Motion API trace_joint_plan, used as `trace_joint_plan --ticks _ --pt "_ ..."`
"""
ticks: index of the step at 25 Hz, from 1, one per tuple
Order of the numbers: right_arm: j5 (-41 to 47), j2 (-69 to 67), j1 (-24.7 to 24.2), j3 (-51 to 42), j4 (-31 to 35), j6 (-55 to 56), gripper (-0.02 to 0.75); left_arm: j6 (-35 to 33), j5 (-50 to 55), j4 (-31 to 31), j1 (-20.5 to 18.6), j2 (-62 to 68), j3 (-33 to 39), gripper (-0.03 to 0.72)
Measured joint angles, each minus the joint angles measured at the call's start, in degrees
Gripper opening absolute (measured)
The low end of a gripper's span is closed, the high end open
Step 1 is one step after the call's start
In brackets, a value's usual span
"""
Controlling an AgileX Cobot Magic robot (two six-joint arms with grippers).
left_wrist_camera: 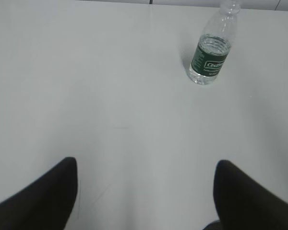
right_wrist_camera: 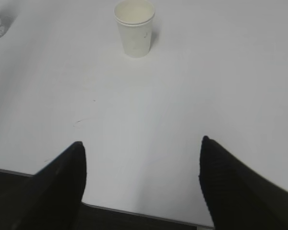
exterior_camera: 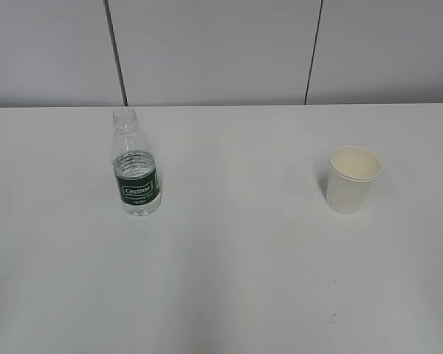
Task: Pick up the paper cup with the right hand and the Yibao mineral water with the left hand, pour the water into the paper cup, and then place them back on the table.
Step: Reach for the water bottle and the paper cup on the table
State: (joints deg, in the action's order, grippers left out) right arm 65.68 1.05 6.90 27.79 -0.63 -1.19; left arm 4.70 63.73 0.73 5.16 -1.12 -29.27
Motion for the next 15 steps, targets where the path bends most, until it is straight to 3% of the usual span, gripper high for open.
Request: trace_joint_plan --ticks 15 --pt "-0.11 0.0 0.0 0.12 0.0 0.0 0.571 0.0 0.0 0.0 0.0 0.0 0.0 0.532"
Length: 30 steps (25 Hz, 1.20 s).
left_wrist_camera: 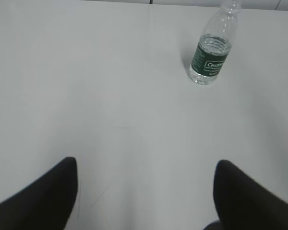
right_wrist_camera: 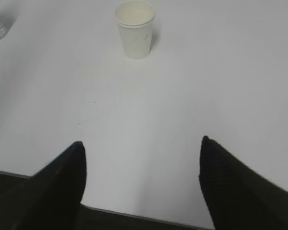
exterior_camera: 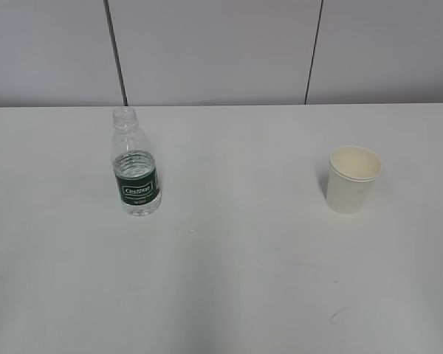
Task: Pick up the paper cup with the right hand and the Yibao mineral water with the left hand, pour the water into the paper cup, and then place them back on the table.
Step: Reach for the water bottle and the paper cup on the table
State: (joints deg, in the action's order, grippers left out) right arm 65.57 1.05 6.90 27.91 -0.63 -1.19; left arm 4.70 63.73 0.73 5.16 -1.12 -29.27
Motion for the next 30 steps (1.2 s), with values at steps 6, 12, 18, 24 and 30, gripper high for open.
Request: trace_joint_plan --ticks 6,12,18,24,30 --pt "-8.82 0.0 0.0 1.21 0.0 0.0 0.571 0.0 0.0 0.0 0.0 0.0 0.0 0.532" --pt "-18.72 0.0 0.0 0.43 -1.91 0.11 0.571 0.0 -0.62 1.03 0.0 0.0 -0.41 0.532" --pt "-23.57 -5.79 0.0 0.33 -3.62 0.61 0.57 -1.31 -12.76 0.67 0.24 3.71 -1.55 0.532" --pt "-32.85 -16.4 0.0 0.3 -4.24 0.61 0.57 -2.67 -28.43 -0.73 0.3 12.44 -1.55 0.532" --pt "-46.46 -29.75 0.0 -0.26 -4.44 0.61 0.569 -4.03 -41.42 -1.43 0.3 20.96 -1.55 0.532"
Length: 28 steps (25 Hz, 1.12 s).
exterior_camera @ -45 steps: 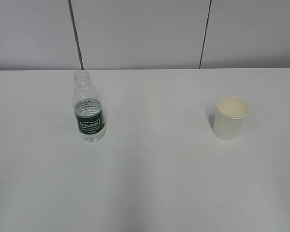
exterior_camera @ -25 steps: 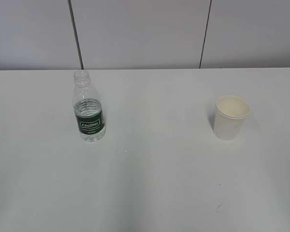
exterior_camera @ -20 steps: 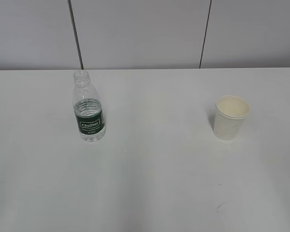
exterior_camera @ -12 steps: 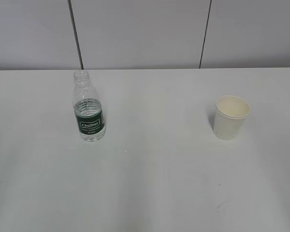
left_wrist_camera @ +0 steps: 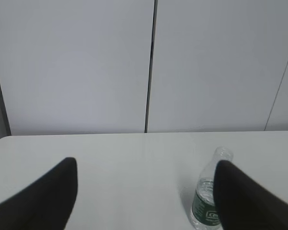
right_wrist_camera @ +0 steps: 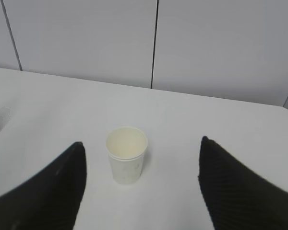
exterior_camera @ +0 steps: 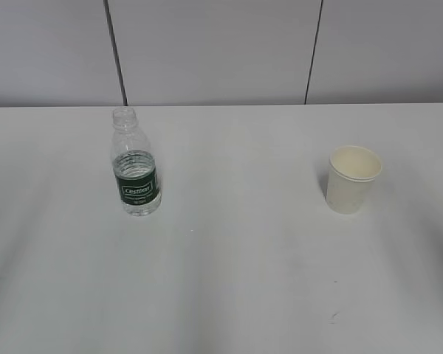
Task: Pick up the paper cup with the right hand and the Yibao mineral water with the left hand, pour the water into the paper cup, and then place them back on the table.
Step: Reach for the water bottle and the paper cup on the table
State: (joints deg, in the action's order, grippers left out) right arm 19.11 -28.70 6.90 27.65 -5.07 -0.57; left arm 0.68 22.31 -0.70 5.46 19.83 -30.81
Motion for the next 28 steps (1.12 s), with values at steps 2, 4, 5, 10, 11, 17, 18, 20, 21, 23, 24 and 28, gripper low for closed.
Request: trace_joint_plan --ticks 2,4,5,10,11,17,18,20,21,23,24,28 --pt "-3.7 -2.78 0.0 -0.12 0.0 0.0 0.569 -0.68 -3.61 -0.02 0.0 2.45 0.7 0.532" --pt "-7.93 -5.31 0.0 -0.74 0.0 0.0 0.569 -0.68 -7.63 -0.08 0.0 4.77 2.37 0.532" --pt "-9.4 -6.41 0.0 -1.0 0.0 0.0 0.569 -0.68 -10.25 -0.08 0.0 6.0 3.35 0.532" --pt "-18.61 -11.87 0.0 -3.65 0.36 0.0 0.569 -0.68 -22.31 -0.3 0.0 11.69 8.98 0.532" --pt "-20.16 -12.66 0.0 -4.24 0.76 0.0 0.569 -0.68 -24.55 -0.36 0.0 12.64 9.82 0.532" --pt "-29.07 -17.82 0.0 -8.66 2.55 0.1 0.569 -0.68 -29.01 -0.4 0.0 18.92 11.62 0.532" --pt "-30.78 -18.52 0.0 -9.4 2.68 0.1 0.569 -0.68 -29.89 -0.37 0.0 20.03 11.62 0.532" --pt "-34.66 -20.39 0.0 -11.2 2.9 0.1 0.569 -0.68 -32.12 -0.37 0.0 22.15 11.93 0.527" --pt "-36.63 -21.22 0.0 -11.95 3.0 0.1 0.569 -0.34 -33.67 -0.37 0.0 23.4 12.4 0.521" --pt "-40.42 -23.28 0.0 -13.03 3.42 0.1 0.569 1.2 -36.85 -0.37 0.02 25.78 13.58 0.503" --pt "-42.27 -24.28 0.0 -13.61 3.68 0.1 0.569 2.02 -38.48 -0.29 0.07 27.06 14.41 0.494" --pt "-47.3 -27.64 0.0 -14.69 4.28 0.1 0.569 6.2 -45.8 4.46 0.65 32.16 16.35 0.468"
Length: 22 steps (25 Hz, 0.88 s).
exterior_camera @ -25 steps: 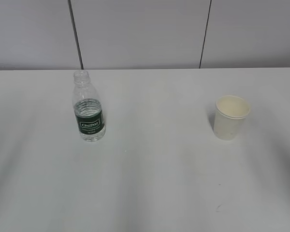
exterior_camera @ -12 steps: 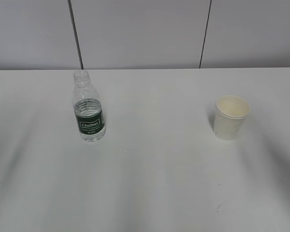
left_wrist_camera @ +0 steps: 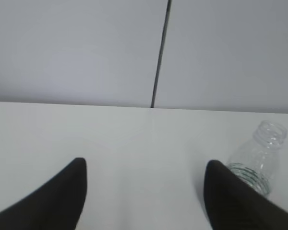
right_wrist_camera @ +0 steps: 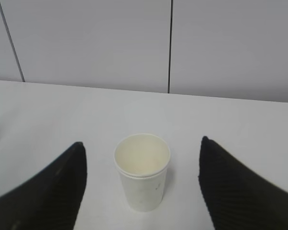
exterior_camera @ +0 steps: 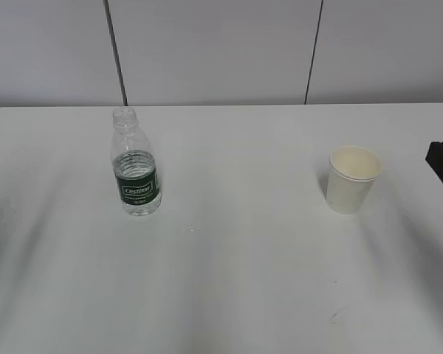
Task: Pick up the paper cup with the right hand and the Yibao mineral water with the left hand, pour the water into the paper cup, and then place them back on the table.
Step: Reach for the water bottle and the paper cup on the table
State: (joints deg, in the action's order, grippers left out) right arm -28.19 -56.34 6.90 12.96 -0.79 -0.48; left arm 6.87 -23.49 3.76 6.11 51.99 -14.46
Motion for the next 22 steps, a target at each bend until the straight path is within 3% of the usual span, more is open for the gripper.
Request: trace_joint_plan --ticks 3,4,5,7,13,22 --pt "-2.22 -2.94 0.0 -0.09 0.11 0.0 0.569 4.08 -6.67 9.43 0.63 4.94 0.06 0.464" --pt "-2.76 -3.79 0.0 -0.09 0.11 0.0 0.569 4.08 -6.67 9.43 0.63 4.94 0.06 0.464" --pt "-3.54 -4.66 0.0 -0.09 0.11 0.0 0.569 5.36 -11.46 14.59 0.69 8.61 0.06 0.463" --pt "-5.56 -6.78 0.0 -0.09 0.14 0.0 0.569 5.77 -14.9 17.35 0.74 13.15 0.06 0.463" --pt "-11.77 -13.14 0.0 -0.63 0.14 0.0 0.569 5.94 -26.59 18.57 0.74 24.27 0.0 0.462" --pt "-31.54 -25.52 0.0 -4.94 1.46 0.48 0.569 5.4 -36.1 18.85 0.74 34.33 -0.17 0.462"
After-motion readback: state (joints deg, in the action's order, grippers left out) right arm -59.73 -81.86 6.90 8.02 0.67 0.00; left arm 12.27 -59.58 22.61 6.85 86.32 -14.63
